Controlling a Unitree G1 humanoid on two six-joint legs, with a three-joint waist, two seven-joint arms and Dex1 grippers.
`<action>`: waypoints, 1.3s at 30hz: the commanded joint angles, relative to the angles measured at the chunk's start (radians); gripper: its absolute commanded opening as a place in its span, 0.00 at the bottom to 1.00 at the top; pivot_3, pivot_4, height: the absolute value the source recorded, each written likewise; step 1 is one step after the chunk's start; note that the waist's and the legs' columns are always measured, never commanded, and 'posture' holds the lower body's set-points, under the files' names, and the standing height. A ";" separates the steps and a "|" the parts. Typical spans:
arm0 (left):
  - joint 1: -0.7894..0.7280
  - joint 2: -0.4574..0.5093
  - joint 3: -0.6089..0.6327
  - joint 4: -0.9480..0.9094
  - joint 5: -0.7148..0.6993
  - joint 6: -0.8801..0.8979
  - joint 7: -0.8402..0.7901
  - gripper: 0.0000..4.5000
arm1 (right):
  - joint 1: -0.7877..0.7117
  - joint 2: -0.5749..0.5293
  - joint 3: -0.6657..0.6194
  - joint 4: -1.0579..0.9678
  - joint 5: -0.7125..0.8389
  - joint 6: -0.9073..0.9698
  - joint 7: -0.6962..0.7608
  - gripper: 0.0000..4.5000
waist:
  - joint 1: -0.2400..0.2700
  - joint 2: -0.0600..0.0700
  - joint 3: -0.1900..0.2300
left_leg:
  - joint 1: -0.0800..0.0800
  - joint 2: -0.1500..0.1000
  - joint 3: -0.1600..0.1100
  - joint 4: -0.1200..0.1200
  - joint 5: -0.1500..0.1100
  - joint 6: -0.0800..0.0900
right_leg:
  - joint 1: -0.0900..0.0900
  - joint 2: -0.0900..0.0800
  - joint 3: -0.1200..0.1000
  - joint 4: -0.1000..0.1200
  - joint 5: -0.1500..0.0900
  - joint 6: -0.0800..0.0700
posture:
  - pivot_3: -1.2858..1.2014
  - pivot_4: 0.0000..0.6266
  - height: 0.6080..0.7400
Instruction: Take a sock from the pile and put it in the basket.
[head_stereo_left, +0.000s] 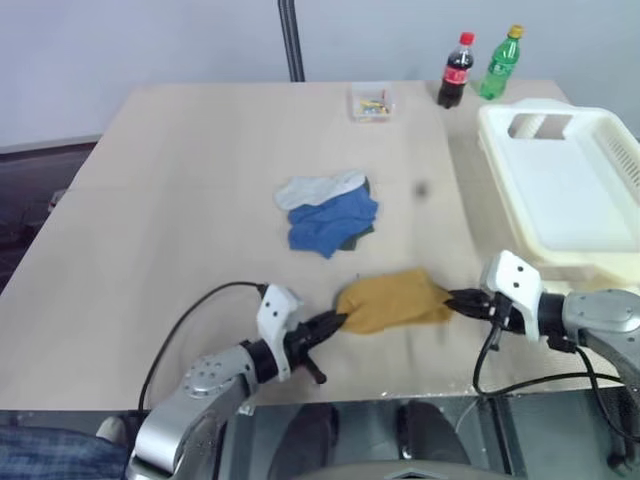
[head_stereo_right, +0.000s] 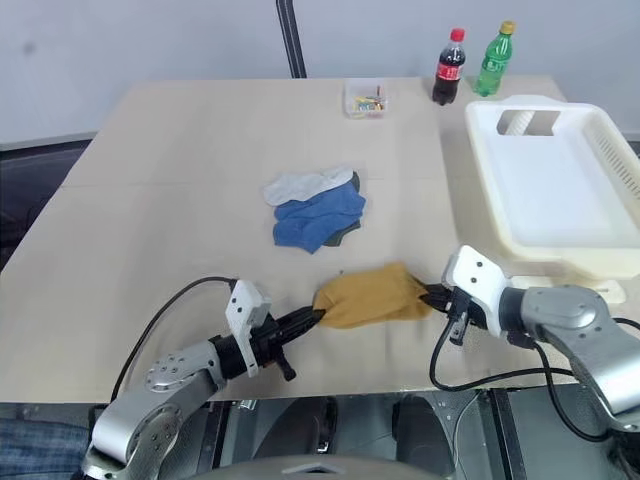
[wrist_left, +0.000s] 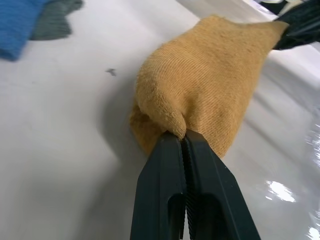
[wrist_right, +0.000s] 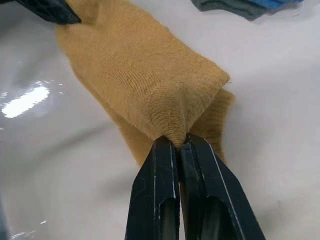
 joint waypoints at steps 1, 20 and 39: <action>0.001 0.006 0.008 -0.042 -0.011 0.002 0.002 0.01 | -0.018 -0.013 -0.017 -0.023 0.012 0.016 -0.008 0.00 | 0.000 0.000 0.000 | 0.000 0.000 0.000 0.000 0.000 0.000 | 0.000 0.000 0.000 0.000 0.000 0.000 | 0.52 0.24 1.00; 0.065 -0.012 0.019 -0.043 -0.056 -0.013 0.021 0.01 | -0.050 -0.011 0.022 0.040 -0.039 -0.004 -0.030 0.00 | 0.001 0.000 0.000 | 0.000 0.000 0.000 0.000 0.000 0.000 | 0.000 0.000 0.000 0.000 0.000 0.000 | 0.52 0.24 1.00; 0.013 -0.073 -0.058 0.057 0.032 -0.072 0.019 0.00 | -0.087 -0.055 -0.090 -0.014 0.071 0.130 -0.036 1.00 | -0.001 0.000 0.000 | 0.000 0.000 0.000 0.000 0.000 0.000 | 0.000 0.000 0.000 0.000 0.000 0.000 | 0.52 0.24 1.00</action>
